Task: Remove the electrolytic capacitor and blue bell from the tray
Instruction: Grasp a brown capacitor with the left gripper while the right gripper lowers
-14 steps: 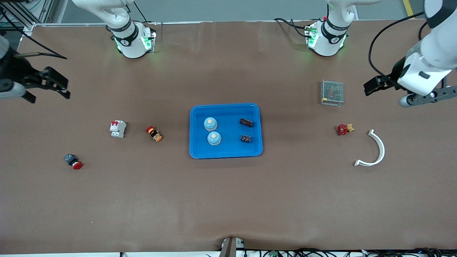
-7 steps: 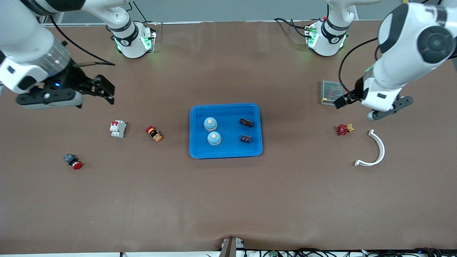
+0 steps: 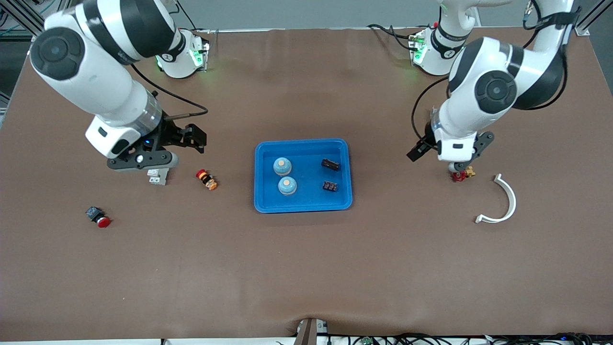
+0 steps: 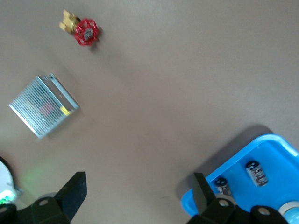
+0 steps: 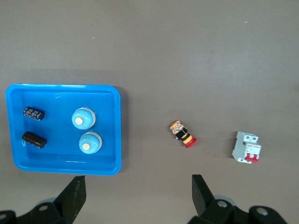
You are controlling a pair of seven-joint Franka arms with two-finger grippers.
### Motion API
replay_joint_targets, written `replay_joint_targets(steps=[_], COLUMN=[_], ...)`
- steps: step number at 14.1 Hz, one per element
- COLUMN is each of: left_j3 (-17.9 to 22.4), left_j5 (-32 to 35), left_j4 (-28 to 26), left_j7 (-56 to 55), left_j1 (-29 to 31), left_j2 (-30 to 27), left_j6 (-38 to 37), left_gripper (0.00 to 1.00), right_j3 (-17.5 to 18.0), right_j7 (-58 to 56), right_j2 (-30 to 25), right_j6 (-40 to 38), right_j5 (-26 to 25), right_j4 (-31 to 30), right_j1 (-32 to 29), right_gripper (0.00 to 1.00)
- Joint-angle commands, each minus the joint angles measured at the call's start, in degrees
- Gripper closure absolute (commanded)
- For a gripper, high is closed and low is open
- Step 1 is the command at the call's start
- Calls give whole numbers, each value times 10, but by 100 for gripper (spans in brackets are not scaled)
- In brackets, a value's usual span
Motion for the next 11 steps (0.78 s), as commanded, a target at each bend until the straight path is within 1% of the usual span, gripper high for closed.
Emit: replay_joint_targets(steps=[1, 3, 5, 8, 11], left_j3=[-14, -21, -22, -22, -21], left_j5=[-9, -9, -9, -9, -9], left_j4=[-5, -7, -7, -7, -3], left_j7=[-79, -133, -185, -258, -299], left_j1=[-4, -15, -33, -60, -93], left_j2=[26, 56, 84, 116, 153], left_j6=[48, 84, 118, 178, 222], left_gripper=[0, 1, 5, 11, 18], right_j3=[-6, -6, -6, -7, -7], right_j7=[16, 33, 66, 112, 116], right_j2=[25, 32, 34, 55, 82], right_j6=[16, 54, 94, 117, 142], right_j5=[10, 10, 10, 9, 6], right_j4=[3, -19, -42, -45, -45], right_j1=[21, 36, 58, 92, 111], right_gripper=[0, 0, 0, 0, 0])
